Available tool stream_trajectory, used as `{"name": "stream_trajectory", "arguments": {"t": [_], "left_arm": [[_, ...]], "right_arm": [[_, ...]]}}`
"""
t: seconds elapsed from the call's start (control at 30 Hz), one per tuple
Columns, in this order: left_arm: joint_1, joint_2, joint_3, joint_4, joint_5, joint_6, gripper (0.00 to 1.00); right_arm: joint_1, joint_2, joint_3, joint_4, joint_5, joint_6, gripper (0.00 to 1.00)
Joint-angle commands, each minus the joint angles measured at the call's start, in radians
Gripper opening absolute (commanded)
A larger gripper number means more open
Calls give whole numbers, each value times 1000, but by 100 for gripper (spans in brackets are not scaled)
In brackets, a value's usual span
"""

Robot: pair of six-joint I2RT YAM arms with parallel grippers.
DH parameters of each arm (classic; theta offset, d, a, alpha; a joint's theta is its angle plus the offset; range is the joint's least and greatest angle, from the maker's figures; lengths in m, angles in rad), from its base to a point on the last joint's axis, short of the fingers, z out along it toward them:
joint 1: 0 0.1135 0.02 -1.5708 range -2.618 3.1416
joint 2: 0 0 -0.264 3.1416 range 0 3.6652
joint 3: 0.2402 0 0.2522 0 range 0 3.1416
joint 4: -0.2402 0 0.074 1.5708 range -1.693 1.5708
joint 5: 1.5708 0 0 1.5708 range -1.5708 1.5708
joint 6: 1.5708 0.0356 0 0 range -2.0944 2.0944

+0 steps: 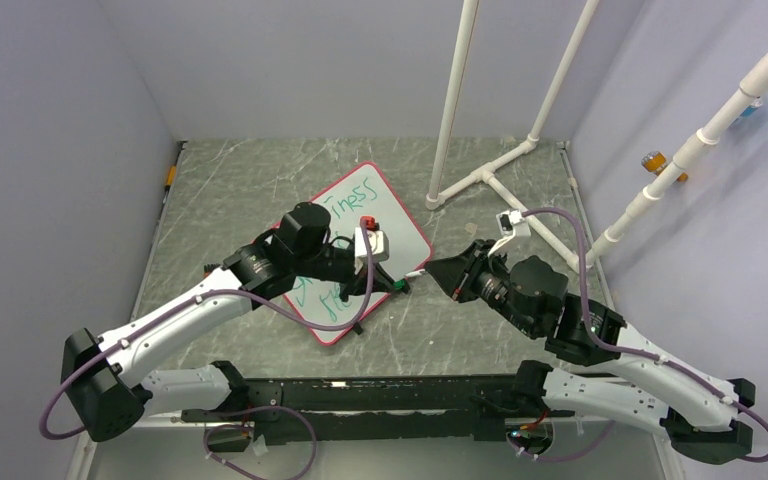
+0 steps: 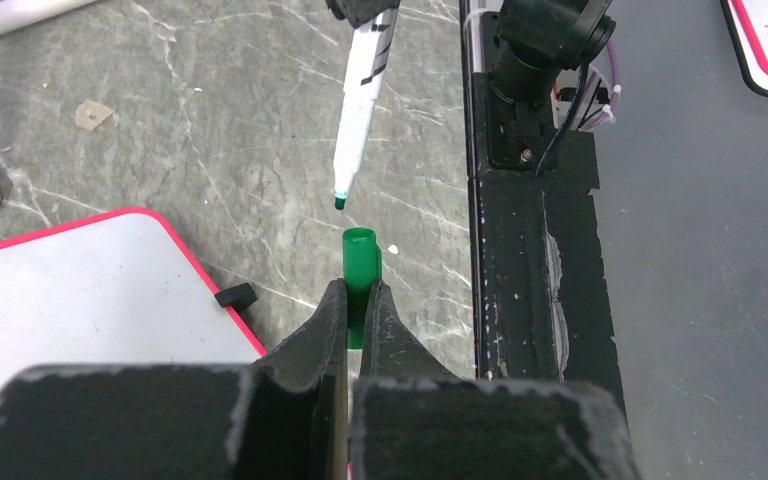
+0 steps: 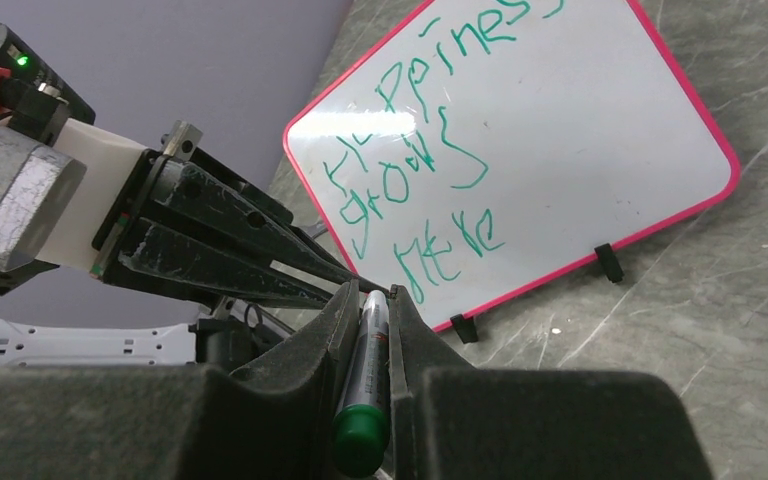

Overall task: Write a sentence on the whiteboard
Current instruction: Insert the whiteboard marker without the cap into the pen cap.

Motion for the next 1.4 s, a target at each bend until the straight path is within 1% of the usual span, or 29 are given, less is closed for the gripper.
{"name": "stream_trajectory", "arguments": {"t": [0.0, 0.57, 0.97, 1.37], "left_arm": [[4, -36, -10, 55, 14, -15, 0], [7, -47, -14, 67, -11, -19, 0], [20, -44, -19, 88, -14, -45, 0], [23, -34, -14, 85, -16, -52, 0]], "right_arm": [[-2, 6, -2, 36, -14, 8, 0], [0, 19, -21, 50, -26, 23, 0], [-1, 9, -38, 55, -44, 33, 0], [-1, -19, -30, 36, -27, 33, 0]]}}
